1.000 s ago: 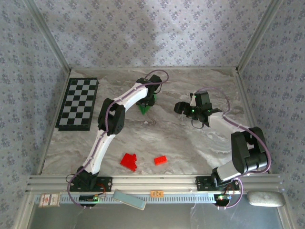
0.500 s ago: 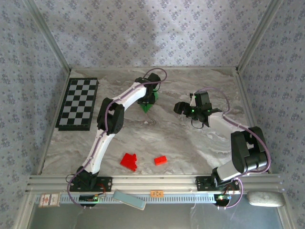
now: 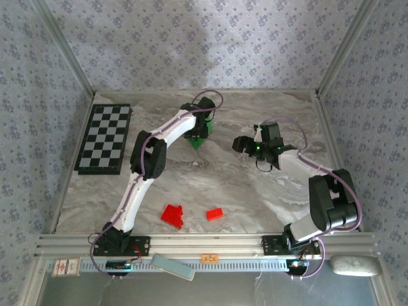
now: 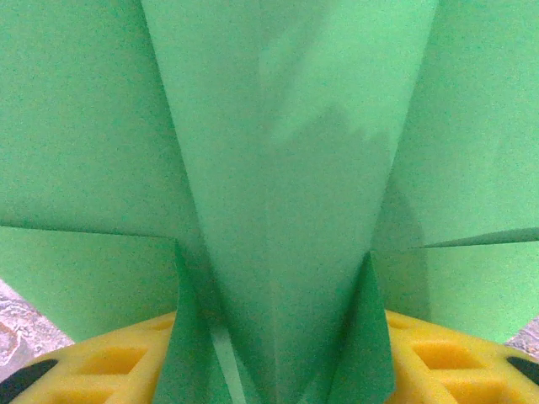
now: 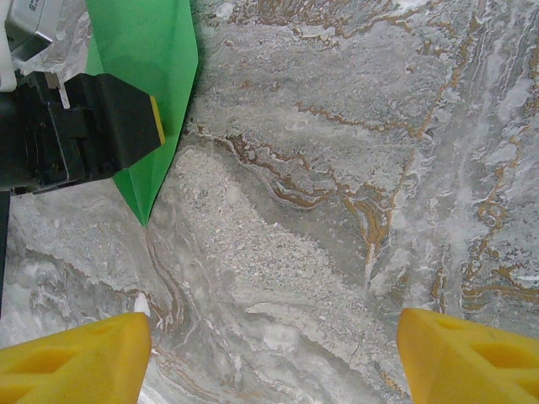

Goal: Fold a paper plane with a square sheet of paper (pick it up from the middle)
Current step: Move the paper plane to the top-center of the table.

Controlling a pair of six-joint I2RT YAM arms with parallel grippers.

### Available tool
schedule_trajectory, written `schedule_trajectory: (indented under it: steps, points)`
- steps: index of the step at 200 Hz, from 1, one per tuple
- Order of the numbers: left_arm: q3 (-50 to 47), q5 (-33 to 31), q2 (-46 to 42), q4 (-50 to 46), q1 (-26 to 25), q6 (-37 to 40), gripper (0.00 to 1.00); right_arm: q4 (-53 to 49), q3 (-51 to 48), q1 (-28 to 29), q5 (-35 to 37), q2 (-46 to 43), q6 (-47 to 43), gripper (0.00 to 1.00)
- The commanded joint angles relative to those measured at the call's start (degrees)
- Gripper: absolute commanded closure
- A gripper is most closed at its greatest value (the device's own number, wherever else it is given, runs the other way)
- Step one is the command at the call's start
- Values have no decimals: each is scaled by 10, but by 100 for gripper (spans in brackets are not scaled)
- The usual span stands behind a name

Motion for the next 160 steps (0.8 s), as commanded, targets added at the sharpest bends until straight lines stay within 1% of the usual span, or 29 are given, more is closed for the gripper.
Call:
schedule_trajectory:
  steps: [1,43,130,160]
  points:
    - [20,21,3,-28,0,5,48,-3,-2,1,-3,5,6,21]
    - [21,13,-38,-23,-1,-5,47,-3,1,2,-2,6,7,21]
    - [21,-1,-70,-29,-4,-7,46,-8,5,3,-1,5,6,21]
    - [19,-19,-99,-35,-8,-5,45,-21,14,3,3,-4,1,21]
